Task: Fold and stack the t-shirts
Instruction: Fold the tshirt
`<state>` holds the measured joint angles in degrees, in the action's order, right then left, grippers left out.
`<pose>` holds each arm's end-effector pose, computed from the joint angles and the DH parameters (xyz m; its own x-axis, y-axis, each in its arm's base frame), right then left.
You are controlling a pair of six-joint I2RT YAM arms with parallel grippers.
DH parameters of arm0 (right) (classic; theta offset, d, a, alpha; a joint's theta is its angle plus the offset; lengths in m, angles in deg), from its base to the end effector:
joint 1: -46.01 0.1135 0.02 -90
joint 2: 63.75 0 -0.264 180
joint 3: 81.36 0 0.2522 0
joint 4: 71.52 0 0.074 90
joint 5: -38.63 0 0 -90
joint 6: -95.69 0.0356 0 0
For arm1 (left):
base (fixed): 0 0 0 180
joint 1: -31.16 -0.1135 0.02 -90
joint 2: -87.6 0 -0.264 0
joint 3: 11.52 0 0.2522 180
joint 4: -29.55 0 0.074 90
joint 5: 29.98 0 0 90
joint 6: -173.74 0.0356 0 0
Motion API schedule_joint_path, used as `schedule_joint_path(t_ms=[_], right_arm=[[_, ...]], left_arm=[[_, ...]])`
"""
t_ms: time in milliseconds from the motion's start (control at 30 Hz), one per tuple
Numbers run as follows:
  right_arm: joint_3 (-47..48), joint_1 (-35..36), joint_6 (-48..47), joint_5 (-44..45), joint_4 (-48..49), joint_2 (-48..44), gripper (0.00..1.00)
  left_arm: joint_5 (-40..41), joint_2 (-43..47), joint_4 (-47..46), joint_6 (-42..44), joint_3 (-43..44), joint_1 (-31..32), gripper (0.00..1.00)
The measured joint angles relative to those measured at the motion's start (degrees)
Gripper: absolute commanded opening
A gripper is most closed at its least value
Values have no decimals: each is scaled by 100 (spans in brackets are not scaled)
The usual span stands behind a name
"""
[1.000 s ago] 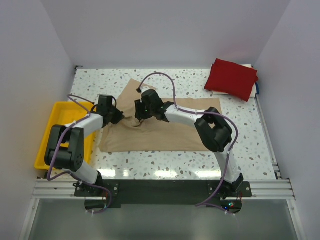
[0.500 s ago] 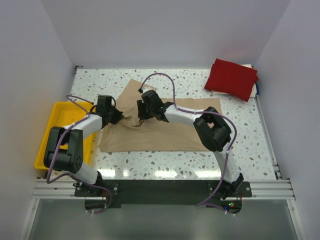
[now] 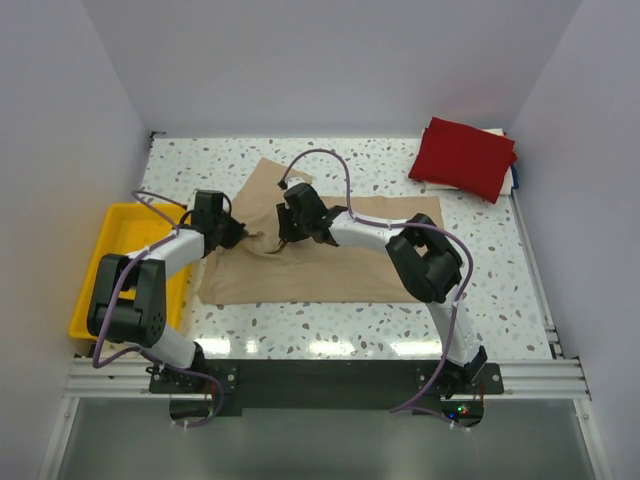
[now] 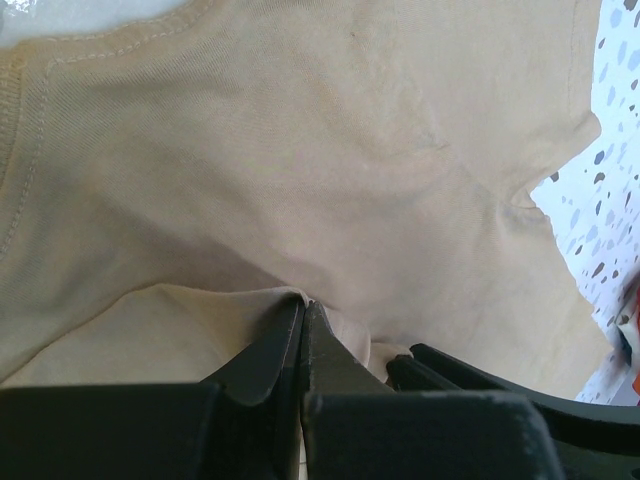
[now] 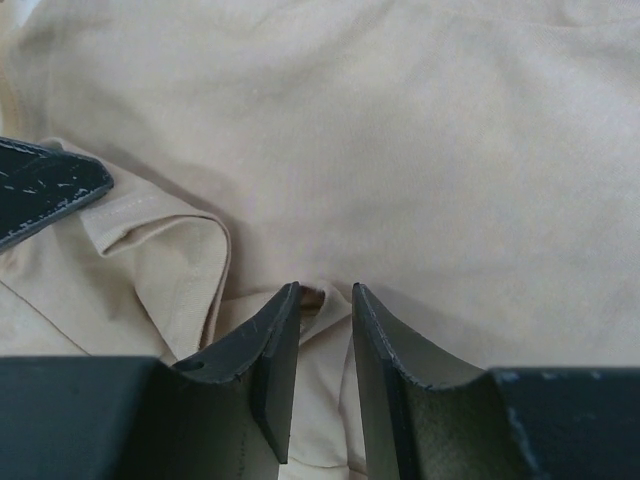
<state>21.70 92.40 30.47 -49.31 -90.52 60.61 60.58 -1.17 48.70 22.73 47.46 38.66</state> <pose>0.3372 0.3521 0.1689 -0.7004 -0.1280 -0.7022 -0.4528 0.8401 0.2986 0.3026 -0.0395 0.1695 -0.4709 -0.8202 -0.3248 -0.5937 0.5670 -0.5710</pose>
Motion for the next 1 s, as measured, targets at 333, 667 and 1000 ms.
schedule_joint_path(t_ms=[333,667,1000], right_arm=[[-96,0,83,4,-7,0,15],[-258,0,367,306,-94,-57,0],[-459,0,732,857,-468,-669,0]], left_arm=[[0,17,2,0,-11,0,0],[-15,131,-63,7,-105,-2,0],[-63,282,-216,11,-170,-39,0]])
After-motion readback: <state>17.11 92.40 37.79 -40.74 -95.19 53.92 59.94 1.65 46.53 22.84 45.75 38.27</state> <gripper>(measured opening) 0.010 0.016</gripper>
